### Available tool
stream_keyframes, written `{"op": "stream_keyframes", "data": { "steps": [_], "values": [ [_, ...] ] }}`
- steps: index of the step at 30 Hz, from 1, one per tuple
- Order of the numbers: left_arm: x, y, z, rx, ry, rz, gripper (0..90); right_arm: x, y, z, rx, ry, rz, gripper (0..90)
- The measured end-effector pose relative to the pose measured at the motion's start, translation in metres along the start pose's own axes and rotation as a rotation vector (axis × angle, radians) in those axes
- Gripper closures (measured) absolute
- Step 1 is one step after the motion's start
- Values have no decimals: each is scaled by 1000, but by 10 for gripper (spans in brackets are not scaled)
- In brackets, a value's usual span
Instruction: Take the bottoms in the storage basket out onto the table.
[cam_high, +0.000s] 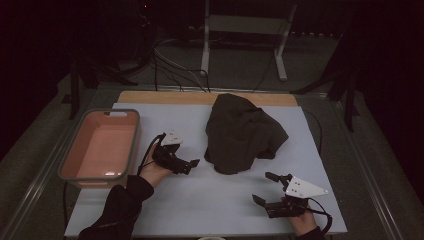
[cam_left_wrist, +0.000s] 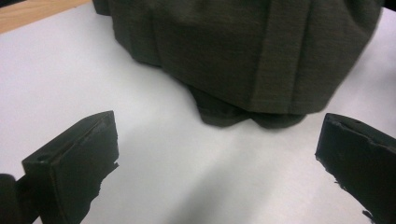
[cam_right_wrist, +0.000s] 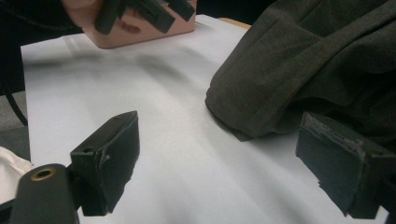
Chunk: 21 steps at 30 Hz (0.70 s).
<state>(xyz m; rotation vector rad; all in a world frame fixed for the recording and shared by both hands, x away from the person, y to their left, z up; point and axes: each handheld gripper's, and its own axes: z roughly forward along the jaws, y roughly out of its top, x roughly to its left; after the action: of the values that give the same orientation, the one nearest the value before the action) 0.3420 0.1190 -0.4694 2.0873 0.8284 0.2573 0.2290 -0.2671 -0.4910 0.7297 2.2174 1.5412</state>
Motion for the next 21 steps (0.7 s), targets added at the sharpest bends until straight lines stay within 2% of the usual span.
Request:
{"op": "stream_keyframes", "data": {
  "steps": [6, 12, 16, 21],
  "values": [
    [-4, -12, -4, 3, -25, 1, 3, 0, 0, 1, 2, 3, -3, 138],
    [-12, -26, -6, 28, -59, 31, 3, 0, 0, 1, 4, 2, -4, 138],
    [-15, -31, -9, 20, -78, 34, 3, 1, 0, 1, 3, 4, -6, 138],
    [-23, -39, -10, 23, -85, 75, 3, 1, 0, 1, 5, 4, -6, 138]
  ]
}}
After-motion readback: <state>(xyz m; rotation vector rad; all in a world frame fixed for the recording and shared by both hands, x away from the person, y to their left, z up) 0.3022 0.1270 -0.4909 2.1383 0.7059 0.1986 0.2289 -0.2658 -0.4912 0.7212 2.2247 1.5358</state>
